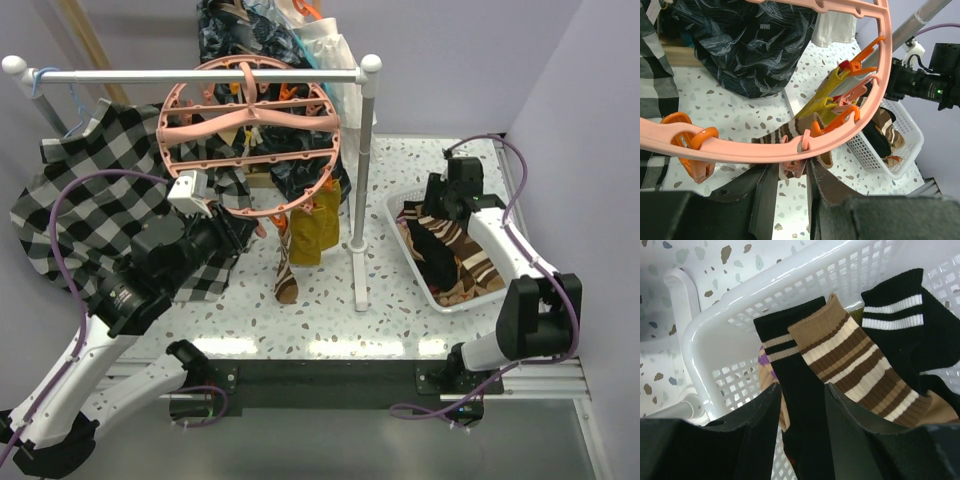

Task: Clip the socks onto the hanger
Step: Pick up the sock from the bin.

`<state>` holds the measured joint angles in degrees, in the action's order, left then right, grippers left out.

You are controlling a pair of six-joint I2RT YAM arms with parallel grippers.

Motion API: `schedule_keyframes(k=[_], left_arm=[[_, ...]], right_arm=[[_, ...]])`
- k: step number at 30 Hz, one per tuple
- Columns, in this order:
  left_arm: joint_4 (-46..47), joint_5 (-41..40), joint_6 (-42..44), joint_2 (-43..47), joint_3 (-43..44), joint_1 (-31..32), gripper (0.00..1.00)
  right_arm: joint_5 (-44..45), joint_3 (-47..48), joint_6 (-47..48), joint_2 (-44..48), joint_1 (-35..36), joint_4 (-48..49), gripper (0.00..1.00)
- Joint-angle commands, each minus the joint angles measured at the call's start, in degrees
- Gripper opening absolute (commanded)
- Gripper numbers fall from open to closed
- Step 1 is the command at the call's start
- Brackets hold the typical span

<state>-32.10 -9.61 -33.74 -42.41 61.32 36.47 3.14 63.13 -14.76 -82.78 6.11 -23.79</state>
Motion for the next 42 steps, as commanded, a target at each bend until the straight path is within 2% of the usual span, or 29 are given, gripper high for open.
schedule_keyframes(k=[1, 6, 18, 21, 24, 25, 27, 28, 42], left_arm=[[0.9, 0.11, -0.63, -0.56, 2.49, 0.01, 0.0], [0.98, 0.73, -0.45, -0.83, 2.49, 0.01, 0.0], [0.9, 1.17, -0.37, -1.97, 2.05, 0.01, 0.0], [0.9, 1.34, -0.37, -2.06, 2.05, 0.01, 0.0], [0.9, 1.34, -0.37, -2.24, 1.96, 0.01, 0.0], [0.98, 1.34, -0.37, -2.41, 1.96, 0.01, 0.0], [1.16, 1.61, -0.28, -2.5, 1.96, 0.01, 0.0], [1.25, 1.7, -0.36, -2.5, 1.96, 0.09, 0.0], [1.6, 2.05, -0.54, -2.41, 3.1, 0.01, 0.0]], right_arm=[[-2.61, 1.81, 1.57, -2.99, -1.36, 7.35, 0.44], [-2.08, 3.14, 2.99, -7.74, -2.94, 8.49, 0.39], [-6.3, 5.16, 3.43, -19.42, -4.88, 9.99, 0.4], [-7.35, 4.37, 3.6, -20.31, -4.97, 10.61, 0.37], [-8.58, 3.4, 3.6, -19.96, -5.14, 11.05, 0.26], [-8.76, 2.88, 3.69, -19.53, -5.14, 11.05, 0.17], [-8.5, 2.26, 3.6, -18.82, -5.14, 11.31, 0.09], [-8.32, 2.0, 3.6, -17.86, -5.14, 11.22, 0.01], [-3.22, 4.45, 0.44, -0.55, -5.14, 0.77, 0.0]])
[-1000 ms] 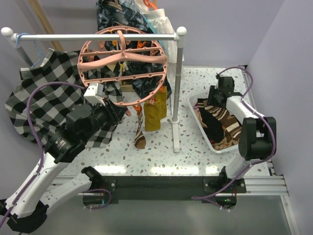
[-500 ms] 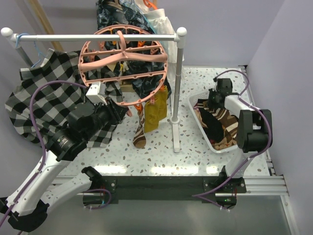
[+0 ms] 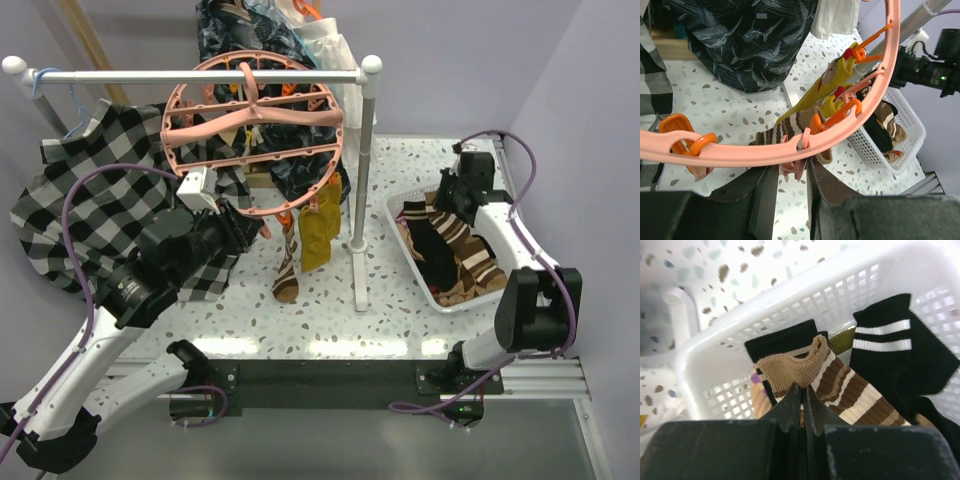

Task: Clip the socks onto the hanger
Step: Pick up the sock from the bin, then clamp the sock onto the hanger.

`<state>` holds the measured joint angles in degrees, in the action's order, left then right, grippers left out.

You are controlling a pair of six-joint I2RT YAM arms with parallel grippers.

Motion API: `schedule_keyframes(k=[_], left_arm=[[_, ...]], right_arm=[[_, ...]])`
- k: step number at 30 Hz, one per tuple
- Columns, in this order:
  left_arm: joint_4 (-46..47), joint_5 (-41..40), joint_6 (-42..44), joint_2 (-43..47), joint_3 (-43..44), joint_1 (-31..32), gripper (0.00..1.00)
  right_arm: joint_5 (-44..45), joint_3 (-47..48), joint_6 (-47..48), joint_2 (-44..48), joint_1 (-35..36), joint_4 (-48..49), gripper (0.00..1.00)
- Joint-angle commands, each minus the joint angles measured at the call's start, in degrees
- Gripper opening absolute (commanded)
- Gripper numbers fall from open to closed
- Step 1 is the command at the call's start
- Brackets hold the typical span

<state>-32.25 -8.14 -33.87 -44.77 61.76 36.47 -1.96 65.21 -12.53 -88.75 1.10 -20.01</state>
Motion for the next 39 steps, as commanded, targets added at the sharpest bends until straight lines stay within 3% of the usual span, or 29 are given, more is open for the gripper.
schedule_keyframes(k=[1, 14, 20, 28, 32, 39], left_arm=[[1.66, 0.58, -0.41, 0.04, 2.75, 0.01, 0.0], [2.28, 0.67, -0.76, -0.4, 3.46, 0.01, 0.0], [1.66, 0.41, -0.76, -0.84, 4.69, 0.01, 0.0], [2.01, 0.49, -0.94, -1.28, 4.86, 0.09, 0.0], [2.37, 0.67, -1.11, -1.54, 4.95, 0.01, 0.0], [2.45, 0.58, -1.55, -1.46, 5.04, 0.01, 0.0]], right_arm=[[1.69, 2.38, -2.23, 6.47, -0.05, -3.1, 0.0], [-15.78, 3.61, -1.62, 26.08, 2.67, 1.03, 0.0], [-22.46, 4.75, 4.71, 32.32, 10.58, 0.41, 0.0], [-44.16, 7.03, 8.67, 35.4, 20.16, -1.16, 0.0], [-44.54, 5.64, 9.02, 34.87, 26.92, -2.76, 0.0], [-37.87, 0.71, 4.89, 32.94, 42.1, 4.1, 0.0]])
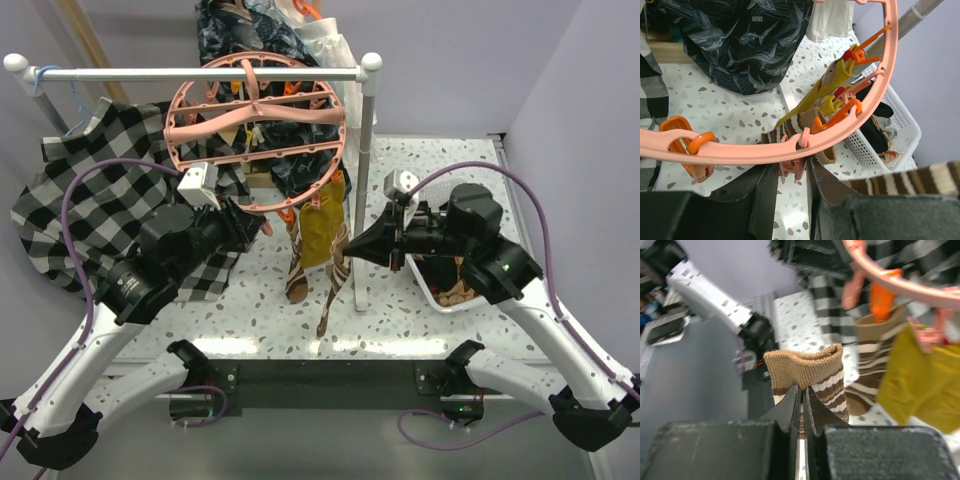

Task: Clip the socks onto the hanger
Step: Clamp the sock onto the hanger.

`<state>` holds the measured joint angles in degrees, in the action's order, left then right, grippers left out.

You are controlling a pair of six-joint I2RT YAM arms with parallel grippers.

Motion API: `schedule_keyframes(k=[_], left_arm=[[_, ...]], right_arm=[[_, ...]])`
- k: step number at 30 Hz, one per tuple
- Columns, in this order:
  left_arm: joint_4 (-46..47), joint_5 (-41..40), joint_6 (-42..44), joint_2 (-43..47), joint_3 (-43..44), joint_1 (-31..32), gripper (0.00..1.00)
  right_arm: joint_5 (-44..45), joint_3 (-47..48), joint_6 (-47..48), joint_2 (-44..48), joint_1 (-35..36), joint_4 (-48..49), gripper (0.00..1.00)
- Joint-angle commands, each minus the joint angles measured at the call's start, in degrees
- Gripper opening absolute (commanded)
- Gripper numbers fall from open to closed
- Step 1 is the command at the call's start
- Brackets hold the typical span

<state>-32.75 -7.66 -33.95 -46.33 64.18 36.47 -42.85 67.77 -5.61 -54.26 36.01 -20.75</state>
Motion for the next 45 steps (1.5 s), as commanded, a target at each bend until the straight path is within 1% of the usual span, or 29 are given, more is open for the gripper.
schedule_keyframes(k=[1, 2, 3, 5, 7, 8, 11, 16, 21, 27, 34, 45], left_arm=[[2.96, 0.1, -1.38, 0.1, 2.61, 0.01, 0.0], [2.96, 0.1, -1.46, 0.18, 2.61, 0.01, 0.0], [2.96, 0.1, -1.64, 0.18, 2.61, 0.09, 0.0], [2.96, 0.02, -1.55, 0.36, 2.53, 0.09, 0.0], [2.69, -0.07, -1.64, 0.36, 2.53, 0.01, 0.0], [2.69, -0.16, -1.64, 0.53, 2.53, 0.01, 0.0], [2.61, -0.25, -1.73, 0.97, 2.44, 0.01, 0.0], [2.52, -0.34, -1.9, 1.41, 2.18, 0.09, 0.0], [2.87, -0.16, -2.17, 2.03, 1.65, 0.01, 0.0], [2.96, 0.37, -1.99, 2.64, 1.03, 0.01, 0.0], [4.19, 1.86, -1.2, 3.08, -0.55, 0.01, 0.0], [5.59, 2.74, -0.15, 3.61, -2.22, 0.01, 0.0]], right_arm=[[4.25, -2.02, -1.95, -3.03, 9.15, 5.28, 0.0], [7.05, -2.11, -2.04, -3.83, 11.08, 6.24, 0.0], [8.04, -2.2, -2.39, -4.71, 14.67, 7.03, 0.0], [9.71, -2.29, -3.09, -7.87, 18.98, 9.92, 0.0], [11.73, -2.46, -4.94, -10.94, 21.11, 12.57, 0.0], [12.26, -2.73, -5.46, -12.0, 22.77, 15.36, 0.0], [18.14, -2.73, -7.66, -15.33, 24.19, 18.63, 0.0], [24.99, -1.32, -8.63, -19.83, 24.28, 20.4, 0.0], [29.75, 0.17, -10.21, -23.95, 24.28, 20.49, 0.0], [35.01, 0.79, -11.09, -25.28, 24.2, 20.49, 0.0], [35.9, 1.84, -11.35, -25.02, 23.32, 20.49, 0.0], [34.06, 2.28, -13.64, -23.61, 21.56, 22.86, 0.0]])
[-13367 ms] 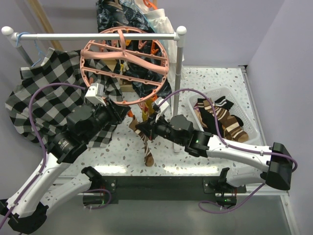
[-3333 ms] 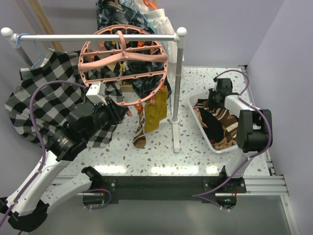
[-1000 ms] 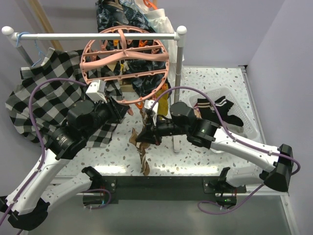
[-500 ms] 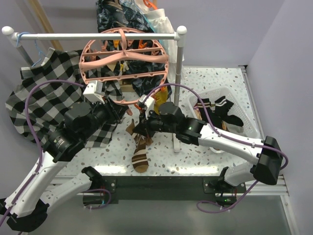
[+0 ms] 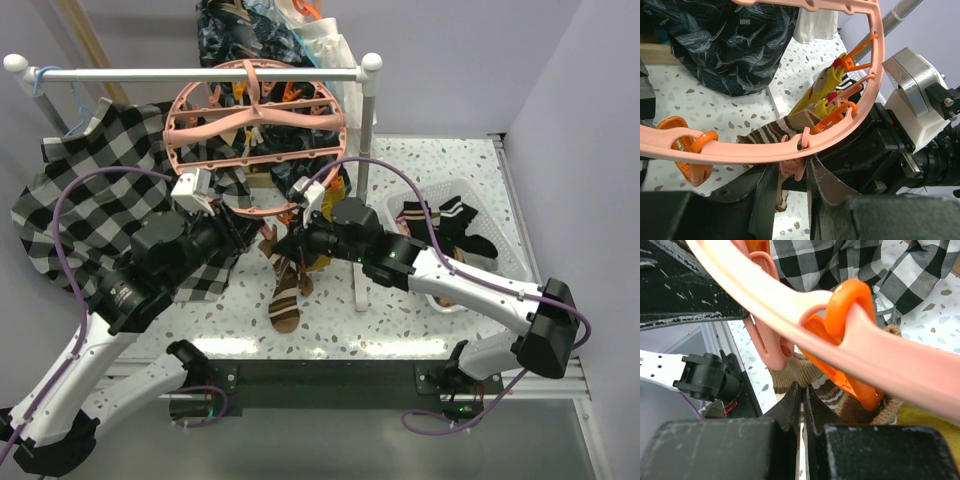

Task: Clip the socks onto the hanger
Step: Clamp the sock onto the hanger.

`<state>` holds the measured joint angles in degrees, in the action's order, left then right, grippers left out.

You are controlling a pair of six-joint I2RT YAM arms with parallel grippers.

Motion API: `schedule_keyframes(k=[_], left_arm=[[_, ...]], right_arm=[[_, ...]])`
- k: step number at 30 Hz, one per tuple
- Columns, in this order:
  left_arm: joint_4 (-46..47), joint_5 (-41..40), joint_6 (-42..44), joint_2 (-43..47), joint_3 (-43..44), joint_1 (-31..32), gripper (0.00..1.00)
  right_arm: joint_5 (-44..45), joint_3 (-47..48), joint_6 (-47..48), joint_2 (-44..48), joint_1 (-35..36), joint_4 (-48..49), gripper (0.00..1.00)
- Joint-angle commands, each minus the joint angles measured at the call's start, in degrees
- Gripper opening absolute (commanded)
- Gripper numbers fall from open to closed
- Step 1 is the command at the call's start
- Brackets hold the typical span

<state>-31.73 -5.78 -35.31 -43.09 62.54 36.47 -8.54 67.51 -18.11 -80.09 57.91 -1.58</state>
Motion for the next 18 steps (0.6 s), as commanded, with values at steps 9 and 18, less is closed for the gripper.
schedule_keyframes(k=[9, 18], left_arm=[[4.48, 0.07, 1.91, 0.55, -0.76, 0.01, 0.0], [4.83, -0.11, 2.44, 0.46, -0.14, 0.01, 0.0]], right_arm=[[-2.45, 1.4, -2.19, 3.72, -1.57, 5.1, 0.0], [-6.58, -0.27, -2.02, 4.07, -1.84, 5.54, 0.0]])
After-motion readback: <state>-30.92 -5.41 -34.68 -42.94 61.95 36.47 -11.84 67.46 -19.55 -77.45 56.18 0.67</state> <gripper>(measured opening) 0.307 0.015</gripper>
